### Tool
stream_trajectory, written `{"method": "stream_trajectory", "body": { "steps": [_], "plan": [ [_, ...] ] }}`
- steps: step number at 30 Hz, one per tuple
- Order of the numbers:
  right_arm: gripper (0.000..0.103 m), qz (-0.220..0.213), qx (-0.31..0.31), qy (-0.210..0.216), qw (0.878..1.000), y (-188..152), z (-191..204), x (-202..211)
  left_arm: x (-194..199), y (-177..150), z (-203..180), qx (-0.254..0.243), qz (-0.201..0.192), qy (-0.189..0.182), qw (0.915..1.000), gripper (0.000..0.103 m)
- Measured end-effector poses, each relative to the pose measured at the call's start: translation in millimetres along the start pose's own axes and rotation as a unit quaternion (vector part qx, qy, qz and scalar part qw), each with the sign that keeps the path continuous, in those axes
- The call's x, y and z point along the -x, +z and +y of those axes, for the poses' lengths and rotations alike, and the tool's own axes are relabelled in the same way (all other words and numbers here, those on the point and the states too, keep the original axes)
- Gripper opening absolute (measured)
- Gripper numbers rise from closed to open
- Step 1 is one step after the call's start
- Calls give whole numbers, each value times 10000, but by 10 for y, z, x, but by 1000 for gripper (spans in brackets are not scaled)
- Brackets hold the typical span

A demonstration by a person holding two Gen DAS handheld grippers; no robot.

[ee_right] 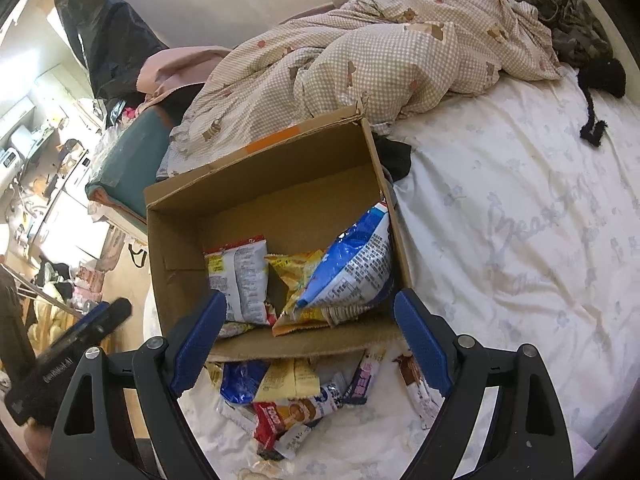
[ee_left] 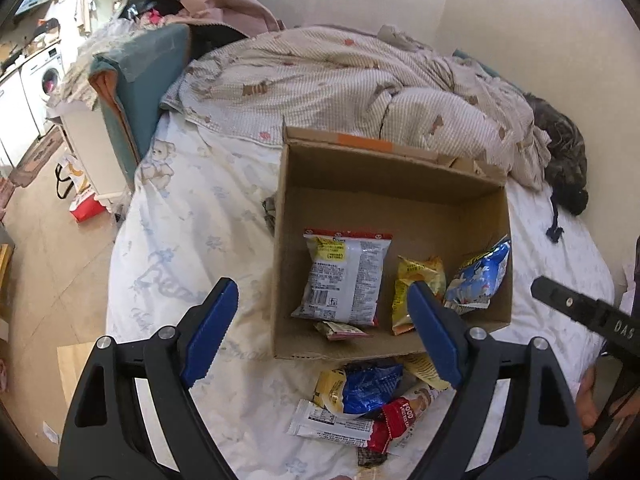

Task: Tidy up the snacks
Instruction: 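Withdraw both open grippers from the box toward the snack pile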

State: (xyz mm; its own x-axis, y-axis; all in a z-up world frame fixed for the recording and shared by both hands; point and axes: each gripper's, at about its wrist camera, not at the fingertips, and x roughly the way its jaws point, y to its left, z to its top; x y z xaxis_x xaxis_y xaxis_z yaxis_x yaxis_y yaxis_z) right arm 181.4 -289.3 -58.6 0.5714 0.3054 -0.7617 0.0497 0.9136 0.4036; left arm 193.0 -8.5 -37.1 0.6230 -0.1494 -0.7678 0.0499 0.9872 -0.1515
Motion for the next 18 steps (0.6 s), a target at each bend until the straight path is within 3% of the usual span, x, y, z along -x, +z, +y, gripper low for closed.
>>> {"method": "stream_trajectory", "body": {
  "steps": [11,18],
  "plan": [
    [89,67,-118,56,9999,-293,-51,204,278,-215,96,21,-76,83,9999,97],
    [89,123,-162,26,9998,-469,-52,287,380,-340,136,173,-22,-49,9998,98]
  ]
}}
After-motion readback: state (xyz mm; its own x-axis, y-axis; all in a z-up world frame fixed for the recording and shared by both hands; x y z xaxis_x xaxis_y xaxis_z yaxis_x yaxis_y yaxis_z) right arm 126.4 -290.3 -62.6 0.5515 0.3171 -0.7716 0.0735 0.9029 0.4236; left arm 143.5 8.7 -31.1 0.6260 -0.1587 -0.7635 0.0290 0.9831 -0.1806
